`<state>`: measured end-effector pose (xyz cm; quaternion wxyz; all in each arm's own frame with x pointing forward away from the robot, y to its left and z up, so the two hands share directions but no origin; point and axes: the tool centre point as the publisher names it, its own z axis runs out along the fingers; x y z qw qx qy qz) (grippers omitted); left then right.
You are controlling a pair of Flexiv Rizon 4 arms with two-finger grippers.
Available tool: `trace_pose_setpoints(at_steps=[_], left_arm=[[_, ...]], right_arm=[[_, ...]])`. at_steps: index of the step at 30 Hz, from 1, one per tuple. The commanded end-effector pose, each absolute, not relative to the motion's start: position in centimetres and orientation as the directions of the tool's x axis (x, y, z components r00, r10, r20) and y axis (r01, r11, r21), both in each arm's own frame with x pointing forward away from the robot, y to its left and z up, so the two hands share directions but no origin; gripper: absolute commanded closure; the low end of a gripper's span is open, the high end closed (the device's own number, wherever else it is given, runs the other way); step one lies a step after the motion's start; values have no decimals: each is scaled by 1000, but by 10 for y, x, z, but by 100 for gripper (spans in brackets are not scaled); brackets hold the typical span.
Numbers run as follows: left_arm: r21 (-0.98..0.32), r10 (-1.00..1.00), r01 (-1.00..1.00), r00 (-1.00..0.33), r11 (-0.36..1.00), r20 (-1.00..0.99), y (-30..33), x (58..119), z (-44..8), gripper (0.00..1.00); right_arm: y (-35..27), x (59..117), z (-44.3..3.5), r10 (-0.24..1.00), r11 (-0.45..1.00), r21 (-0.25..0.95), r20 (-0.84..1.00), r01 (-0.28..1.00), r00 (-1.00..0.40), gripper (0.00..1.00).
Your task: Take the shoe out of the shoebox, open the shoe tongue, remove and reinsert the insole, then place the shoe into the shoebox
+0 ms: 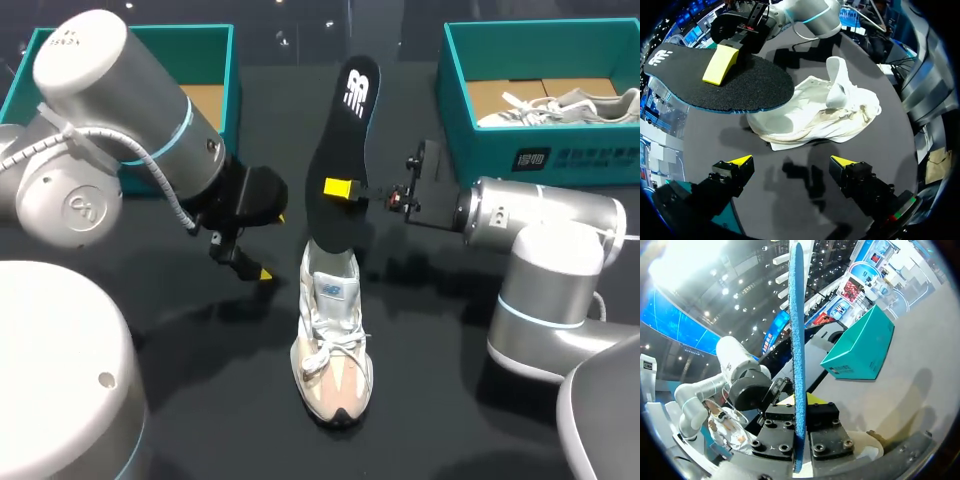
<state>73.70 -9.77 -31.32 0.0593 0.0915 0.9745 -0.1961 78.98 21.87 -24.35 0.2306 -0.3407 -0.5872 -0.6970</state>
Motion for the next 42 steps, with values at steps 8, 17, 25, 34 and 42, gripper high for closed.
trace_pose_setpoints(at_steps=[8,17,25,34,42], left_arm=[[-318,161,193,-979,928,-126,-120,743,-349,0],[-325,157,184,-982,928,-107,-119,743,-355,0],[-334,164,183,-983,925,-86,-119,744,-360,0],[-341,174,192,-981,920,-82,-119,743,-361,0],[-341,174,192,-981,920,-82,-119,743,-361,0]], right_arm=[[230,802,-262,29,-209,659,743,723,-669,100],[233,800,-266,9,-216,659,739,720,-674,100],[234,796,-269,5,-217,662,736,717,-677,100],[230,792,-267,1,-214,683,715,699,-699,100],[231,794,-269,-12,-208,684,713,700,-701,100]])
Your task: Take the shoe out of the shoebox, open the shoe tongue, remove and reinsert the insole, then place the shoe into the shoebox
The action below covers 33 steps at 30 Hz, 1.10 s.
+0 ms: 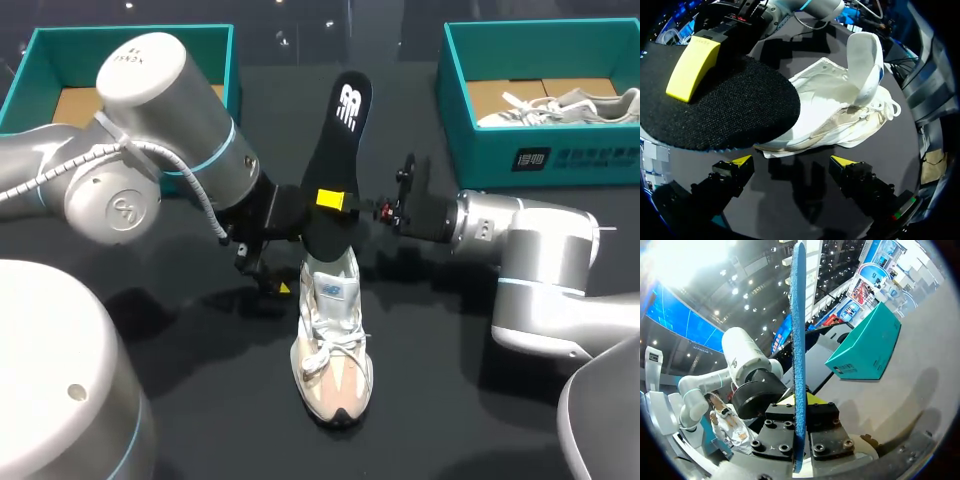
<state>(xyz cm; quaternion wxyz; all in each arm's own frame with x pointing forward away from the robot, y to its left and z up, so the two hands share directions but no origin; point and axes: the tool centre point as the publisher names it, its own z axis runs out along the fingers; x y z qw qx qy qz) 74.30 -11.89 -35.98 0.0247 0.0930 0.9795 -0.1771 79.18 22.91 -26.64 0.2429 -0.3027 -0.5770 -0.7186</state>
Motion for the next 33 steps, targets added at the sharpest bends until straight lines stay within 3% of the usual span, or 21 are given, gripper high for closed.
trace_pose_setpoints(at_steps=[1,33], left_arm=[[-341,174,192,-981,920,-82,-119,743,-361,0],[-341,174,192,-981,920,-82,-119,743,-361,0]], right_arm=[[231,796,-271,-13,-202,686,711,699,-703,100],[231,795,-289,-15,-84,764,641,640,-767,100]])
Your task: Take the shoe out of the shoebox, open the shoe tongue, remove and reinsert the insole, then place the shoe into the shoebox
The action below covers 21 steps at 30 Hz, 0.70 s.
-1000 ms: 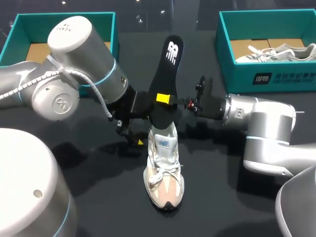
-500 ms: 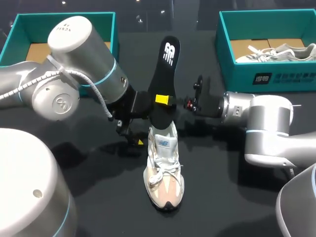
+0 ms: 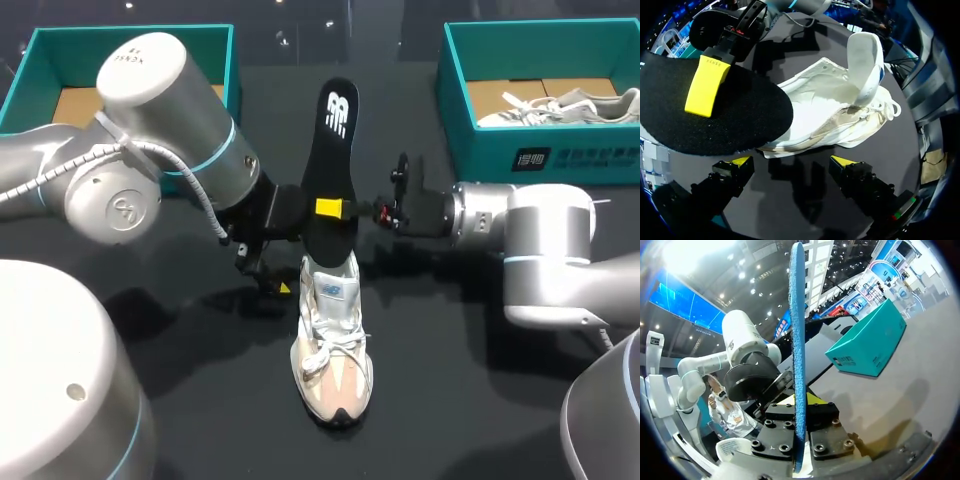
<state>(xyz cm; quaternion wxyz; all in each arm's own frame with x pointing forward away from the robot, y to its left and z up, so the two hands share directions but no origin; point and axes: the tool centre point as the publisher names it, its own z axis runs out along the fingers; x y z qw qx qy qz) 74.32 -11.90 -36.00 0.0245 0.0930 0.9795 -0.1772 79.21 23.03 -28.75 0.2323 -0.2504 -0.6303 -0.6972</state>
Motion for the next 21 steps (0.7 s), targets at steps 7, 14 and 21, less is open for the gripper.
trace_pose_setpoints(at_steps=[7,14,21], left_arm=[[-341,174,192,-981,920,-82,-119,743,-361,0],[-341,174,192,-981,920,-82,-119,743,-361,0],[-341,174,192,-981,920,-82,-119,743,-361,0]], right_arm=[[233,795,-293,-5,-64,773,632,631,-775,100],[234,792,-300,-1,-59,774,631,630,-776,100],[234,788,-307,-5,-61,769,638,637,-770,100]])
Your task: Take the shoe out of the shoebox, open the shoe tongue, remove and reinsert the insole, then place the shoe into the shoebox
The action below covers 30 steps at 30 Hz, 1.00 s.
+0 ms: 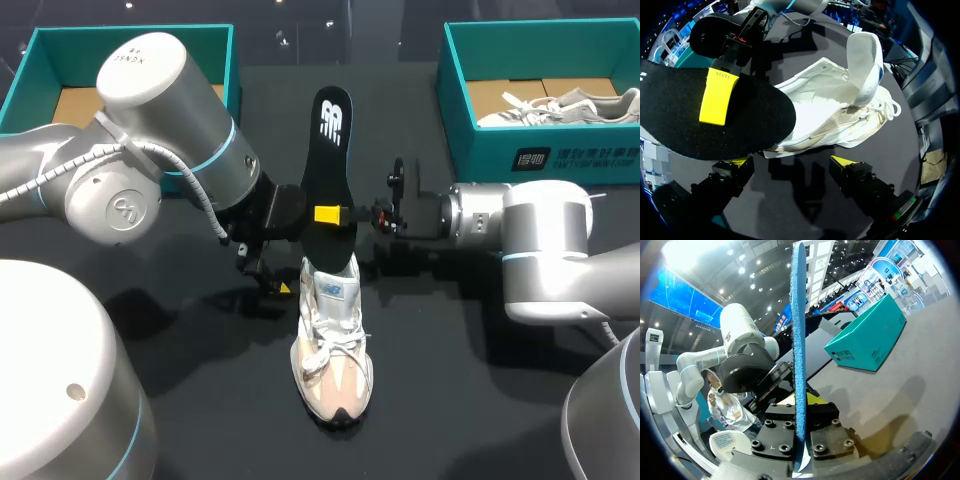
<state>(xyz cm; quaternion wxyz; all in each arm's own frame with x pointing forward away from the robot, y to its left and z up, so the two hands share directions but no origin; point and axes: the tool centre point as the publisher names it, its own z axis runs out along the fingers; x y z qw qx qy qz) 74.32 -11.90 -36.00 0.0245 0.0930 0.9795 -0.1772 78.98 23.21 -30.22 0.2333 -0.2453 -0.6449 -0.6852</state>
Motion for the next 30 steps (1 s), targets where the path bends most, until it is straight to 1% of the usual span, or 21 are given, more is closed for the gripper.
trace_pose_setpoints(at_steps=[1,30], left_arm=[[-341,174,192,-981,920,-82,-119,743,-361,0],[-341,174,192,-981,920,-82,-119,743,-361,0]], right_arm=[[234,787,-307,-4,-62,768,638,637,-770,100],[236,753,-332,-16,-58,736,674,674,-738,100]])
